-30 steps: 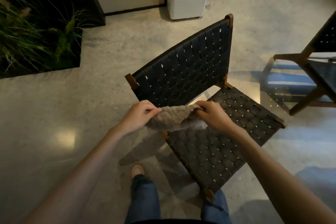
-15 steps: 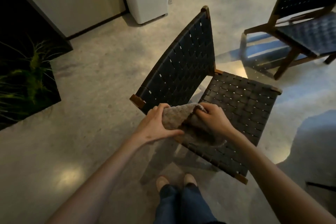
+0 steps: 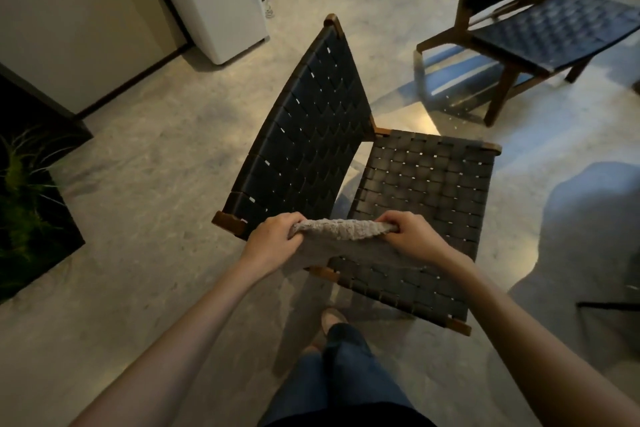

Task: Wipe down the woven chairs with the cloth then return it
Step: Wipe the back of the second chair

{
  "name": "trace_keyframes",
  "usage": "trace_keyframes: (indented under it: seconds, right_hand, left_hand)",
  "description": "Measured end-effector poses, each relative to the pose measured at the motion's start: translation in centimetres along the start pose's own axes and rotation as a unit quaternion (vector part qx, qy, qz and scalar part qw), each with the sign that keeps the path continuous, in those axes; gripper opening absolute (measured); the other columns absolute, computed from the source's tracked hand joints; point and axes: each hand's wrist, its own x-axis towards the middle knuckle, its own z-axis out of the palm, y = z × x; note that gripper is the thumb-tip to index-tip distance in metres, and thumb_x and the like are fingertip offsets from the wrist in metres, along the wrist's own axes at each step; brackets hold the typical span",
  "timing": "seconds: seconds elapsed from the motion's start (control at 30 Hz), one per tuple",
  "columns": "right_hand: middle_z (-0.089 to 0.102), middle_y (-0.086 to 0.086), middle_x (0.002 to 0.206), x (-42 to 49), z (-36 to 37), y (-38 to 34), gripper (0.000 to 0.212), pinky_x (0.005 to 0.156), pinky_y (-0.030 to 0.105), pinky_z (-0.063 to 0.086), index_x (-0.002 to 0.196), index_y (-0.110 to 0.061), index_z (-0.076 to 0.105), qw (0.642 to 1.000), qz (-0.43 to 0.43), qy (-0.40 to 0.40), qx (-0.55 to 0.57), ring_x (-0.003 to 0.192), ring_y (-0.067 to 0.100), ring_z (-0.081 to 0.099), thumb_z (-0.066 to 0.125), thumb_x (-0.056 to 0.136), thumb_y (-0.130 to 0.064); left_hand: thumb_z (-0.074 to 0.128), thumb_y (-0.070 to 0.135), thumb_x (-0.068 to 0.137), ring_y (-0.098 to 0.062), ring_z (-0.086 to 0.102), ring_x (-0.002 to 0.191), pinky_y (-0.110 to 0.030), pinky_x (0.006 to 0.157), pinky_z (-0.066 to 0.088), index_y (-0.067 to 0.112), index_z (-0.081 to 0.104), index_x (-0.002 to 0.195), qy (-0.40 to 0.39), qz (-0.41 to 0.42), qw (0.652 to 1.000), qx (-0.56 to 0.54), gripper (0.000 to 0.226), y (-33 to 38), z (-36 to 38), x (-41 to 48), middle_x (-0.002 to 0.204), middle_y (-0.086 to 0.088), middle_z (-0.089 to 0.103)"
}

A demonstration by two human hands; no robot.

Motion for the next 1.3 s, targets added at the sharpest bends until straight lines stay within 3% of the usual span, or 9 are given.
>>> trace_keyframes:
  seconds: [0.13,0.2,0.47,0.83,0.93,1.0,1.1,1.2,1.3]
  right_hand:
    - [0.068,-0.001,0.106,-0.8,0.7,3.2,0.025,0.085,0.033,0.050,0.114,-0.021,0.065,0.995,0.057,0.060,-0.050,0.093,0.011,0.060,0.054,0.094,-0.011]
    - [0.068,-0.002,0.112,-1.2,0.7,4.7,0.029,0.095,0.044,0.045,0.118,-0.022,0.064,0.988,0.079,0.111,-0.076,0.104,0.017,0.059,0.052,0.095,-0.011]
    - [0.068,0.002,0.108,-4.1,2.6,9.0,0.027,0.083,0.030,0.035,0.117,-0.021,0.067,0.926,0.083,0.334,-0.158,0.095,0.020,0.053,0.056,0.094,-0.012]
    - [0.064,-0.008,0.117,-7.3,16.3,17.2,0.031,0.078,0.021,0.026,0.126,-0.032,0.059,0.939,0.183,0.209,-0.203,0.098,0.012,0.048,0.047,0.099,-0.021]
    - [0.066,-0.008,0.115,-6.1,20.0,20.4,0.027,0.097,0.026,0.031,0.122,-0.031,0.060,0.942,0.187,0.213,-0.181,0.104,0.012,0.053,0.047,0.099,-0.024]
    - [0.066,-0.007,0.111,-4.6,21.8,22.5,0.022,0.104,0.032,0.031,0.116,-0.029,0.061,0.937,0.189,0.248,-0.159,0.105,0.013,0.056,0.048,0.099,-0.023]
    - [0.066,-0.004,0.104,-1.5,23.4,25.3,0.016,0.097,0.039,0.044,0.110,-0.025,0.060,0.927,0.199,0.297,-0.111,0.099,0.016,0.060,0.049,0.098,-0.026]
    - [0.067,0.002,0.102,1.8,24.6,28.1,0.019,0.086,0.044,0.049,0.114,-0.024,0.056,0.918,0.201,0.327,-0.098,0.095,0.023,0.061,0.052,0.097,-0.030]
    - [0.057,0.003,0.122,4.5,26.8,31.3,0.040,0.095,0.043,0.040,0.129,-0.028,0.049,0.909,0.182,0.329,-0.179,0.115,0.025,0.048,0.060,0.090,-0.027]
  left_hand:
    - [0.058,0.019,0.090,-0.003,0.055,0.084,-0.016,0.061,0.040,0.028,0.062,0.102,-0.025,0.040,0.999,0.027,0.015,0.7,2.7,3.4,0.092,0.015,0.055]
    - [0.058,0.018,0.089,-0.003,0.052,0.086,-0.015,0.061,0.034,0.027,0.062,0.106,-0.034,0.075,0.996,0.028,0.019,1.1,4.2,5.5,0.097,0.014,0.056]
    - [0.059,0.010,0.090,-0.008,0.056,0.101,-0.027,0.085,0.048,0.022,0.064,0.113,-0.029,0.181,0.981,-0.057,0.026,1.2,10.4,10.2,0.110,0.006,0.063]
    - [0.055,0.003,0.089,-0.016,0.056,0.112,-0.034,0.097,0.047,0.019,0.064,0.120,-0.184,0.186,0.965,0.001,0.036,-8.1,23.1,8.0,0.120,0.000,0.063]
    - [0.051,0.008,0.093,-0.012,0.057,0.106,-0.027,0.088,0.047,0.020,0.061,0.120,-0.228,0.141,0.963,-0.008,0.031,-11.2,27.6,8.4,0.117,0.001,0.063]
    - [0.051,0.013,0.095,-0.010,0.055,0.099,-0.022,0.077,0.043,0.022,0.060,0.113,-0.223,0.108,0.968,-0.037,0.022,-12.9,30.1,9.2,0.110,0.002,0.062]
    - [0.054,0.021,0.095,-0.015,0.057,0.098,-0.022,0.069,0.043,0.022,0.055,0.105,-0.167,0.065,0.977,-0.116,0.010,-15.1,33.8,10.9,0.102,0.004,0.059]
    - [0.056,0.027,0.094,-0.015,0.055,0.101,-0.027,0.075,0.047,0.019,0.051,0.117,-0.123,0.034,0.978,-0.164,0.025,-16.8,37.5,13.1,0.110,-0.001,0.057]
    - [0.060,0.029,0.091,-0.020,0.051,0.111,-0.032,0.085,0.045,0.017,0.038,0.136,-0.115,0.038,0.991,-0.066,0.052,-18.3,40.7,14.9,0.126,-0.009,0.052]
